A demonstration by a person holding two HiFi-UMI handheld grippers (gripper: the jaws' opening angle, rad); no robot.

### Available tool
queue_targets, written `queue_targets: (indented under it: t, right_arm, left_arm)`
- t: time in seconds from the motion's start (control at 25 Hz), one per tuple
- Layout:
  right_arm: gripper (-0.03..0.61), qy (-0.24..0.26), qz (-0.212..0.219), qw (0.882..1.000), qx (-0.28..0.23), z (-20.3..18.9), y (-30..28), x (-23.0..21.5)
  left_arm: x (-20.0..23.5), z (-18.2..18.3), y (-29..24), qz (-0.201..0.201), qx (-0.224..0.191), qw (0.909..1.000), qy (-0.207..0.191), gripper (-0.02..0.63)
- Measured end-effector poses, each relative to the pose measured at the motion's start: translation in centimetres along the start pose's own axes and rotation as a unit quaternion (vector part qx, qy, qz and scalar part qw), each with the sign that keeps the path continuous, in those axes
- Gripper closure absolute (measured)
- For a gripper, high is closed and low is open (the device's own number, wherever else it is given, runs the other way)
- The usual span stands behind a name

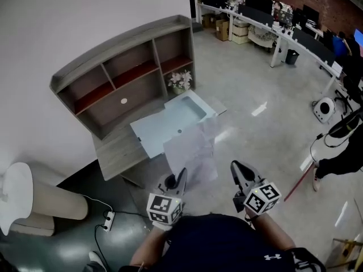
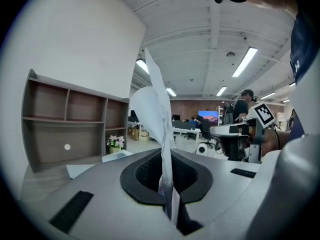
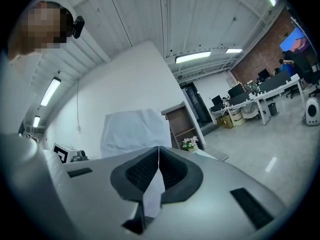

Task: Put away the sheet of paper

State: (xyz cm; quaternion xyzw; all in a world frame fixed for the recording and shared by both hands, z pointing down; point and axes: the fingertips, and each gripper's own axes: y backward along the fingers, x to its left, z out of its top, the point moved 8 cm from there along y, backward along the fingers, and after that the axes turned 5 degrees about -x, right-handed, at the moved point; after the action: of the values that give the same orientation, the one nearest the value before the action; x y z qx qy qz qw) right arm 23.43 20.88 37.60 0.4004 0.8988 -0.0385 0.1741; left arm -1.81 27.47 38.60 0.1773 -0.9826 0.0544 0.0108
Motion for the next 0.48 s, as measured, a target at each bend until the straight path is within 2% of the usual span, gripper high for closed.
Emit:
queue_targets:
  t: [0.16,0.36,0.48]
  right_arm:
    - [0.563,0.005,0.014,1.0,0.026,0.0,1.4,-0.7]
    - [0.563,-0.029,0.023,0.998,0.06,-2.0,2.0,-2.0]
    - [0.563,-0.048,0.014,0.996,0.071,-3.3,1.2,-3.4]
  left_arm:
    - [-2.2,-0.5,0.5,0.02,0.01,0.9996,0.014,0.597]
    - [-4.0,-1.6,1.4,0.049,0.037,0.9976,0.033,0.597]
    - [-4.3,-2.3,0.9,0.054,0.067,0.9961,0.02,0.597]
